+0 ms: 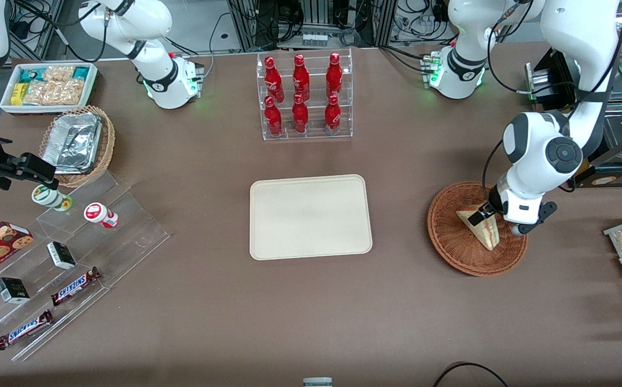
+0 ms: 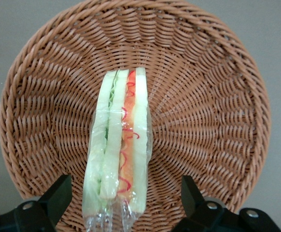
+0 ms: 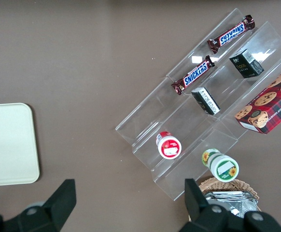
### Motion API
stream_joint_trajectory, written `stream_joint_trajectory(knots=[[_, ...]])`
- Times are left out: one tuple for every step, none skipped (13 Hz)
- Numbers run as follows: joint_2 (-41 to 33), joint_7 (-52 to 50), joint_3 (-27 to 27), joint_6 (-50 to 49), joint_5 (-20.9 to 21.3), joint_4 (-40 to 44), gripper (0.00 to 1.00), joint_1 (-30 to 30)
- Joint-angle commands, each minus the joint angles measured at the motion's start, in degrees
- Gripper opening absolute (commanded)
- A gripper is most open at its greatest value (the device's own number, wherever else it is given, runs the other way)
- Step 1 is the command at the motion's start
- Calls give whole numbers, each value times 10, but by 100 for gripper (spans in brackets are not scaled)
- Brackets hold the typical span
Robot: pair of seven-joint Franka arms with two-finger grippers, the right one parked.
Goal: Place sandwich from basket to tray
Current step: 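Lower the left gripper and grasp the wrapped sandwich upright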
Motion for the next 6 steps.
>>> stream_joint_trajectory(knots=[[23, -7, -1, 5, 12, 11, 100, 3], [28, -7, -1, 5, 12, 11, 100, 3], [29, -8, 0, 5, 12, 10, 87, 3], [29, -11, 7, 3, 13, 10, 40, 3], [27, -7, 9, -2, 15, 10, 3, 3], [24, -6, 9, -5, 36, 11, 0, 3]])
